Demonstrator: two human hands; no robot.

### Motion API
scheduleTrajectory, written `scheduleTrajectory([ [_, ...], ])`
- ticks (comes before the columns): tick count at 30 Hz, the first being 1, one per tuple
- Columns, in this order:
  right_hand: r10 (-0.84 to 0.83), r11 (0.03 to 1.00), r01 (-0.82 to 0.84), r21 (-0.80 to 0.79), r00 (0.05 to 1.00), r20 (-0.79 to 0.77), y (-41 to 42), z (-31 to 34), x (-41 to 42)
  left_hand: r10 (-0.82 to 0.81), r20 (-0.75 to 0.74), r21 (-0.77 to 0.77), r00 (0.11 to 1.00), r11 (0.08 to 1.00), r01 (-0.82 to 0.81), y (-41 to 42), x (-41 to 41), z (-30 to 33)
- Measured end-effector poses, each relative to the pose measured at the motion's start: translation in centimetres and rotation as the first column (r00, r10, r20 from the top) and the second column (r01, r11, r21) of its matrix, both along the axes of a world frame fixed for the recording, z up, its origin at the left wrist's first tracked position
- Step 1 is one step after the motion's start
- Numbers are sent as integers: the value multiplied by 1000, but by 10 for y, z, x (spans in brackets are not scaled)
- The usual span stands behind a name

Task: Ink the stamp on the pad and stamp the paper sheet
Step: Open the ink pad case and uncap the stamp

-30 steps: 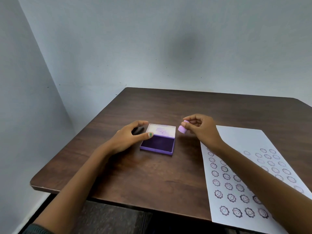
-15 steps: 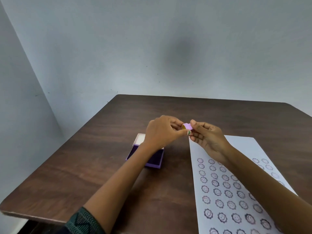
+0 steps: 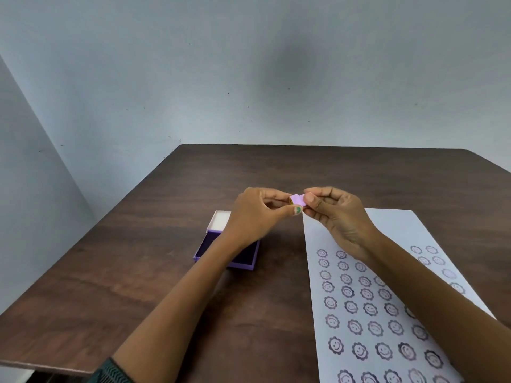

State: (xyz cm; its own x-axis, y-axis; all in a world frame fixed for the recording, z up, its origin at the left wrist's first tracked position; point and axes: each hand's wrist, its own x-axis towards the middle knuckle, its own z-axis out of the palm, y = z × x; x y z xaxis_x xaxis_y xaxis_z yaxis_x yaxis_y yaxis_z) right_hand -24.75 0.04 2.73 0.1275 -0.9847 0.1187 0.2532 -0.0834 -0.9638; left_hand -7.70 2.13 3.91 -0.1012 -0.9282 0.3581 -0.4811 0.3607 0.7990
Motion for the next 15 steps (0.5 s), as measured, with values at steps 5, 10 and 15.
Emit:
scheduleTrajectory([
  [5, -28, 999, 28, -33, 1000, -4, 1, 1, 0, -13, 6, -13, 1000, 1000, 13, 0, 0, -1],
  [10, -144, 988, 140, -59, 987, -73, 0, 1, -3, -10, 209, -44, 978, 999, 19, -3, 3, -8],
  [15, -215, 976, 208, -62, 965, -147, -1, -2, -4, 27, 473, -85, 881, 996, 15, -6, 4, -14],
])
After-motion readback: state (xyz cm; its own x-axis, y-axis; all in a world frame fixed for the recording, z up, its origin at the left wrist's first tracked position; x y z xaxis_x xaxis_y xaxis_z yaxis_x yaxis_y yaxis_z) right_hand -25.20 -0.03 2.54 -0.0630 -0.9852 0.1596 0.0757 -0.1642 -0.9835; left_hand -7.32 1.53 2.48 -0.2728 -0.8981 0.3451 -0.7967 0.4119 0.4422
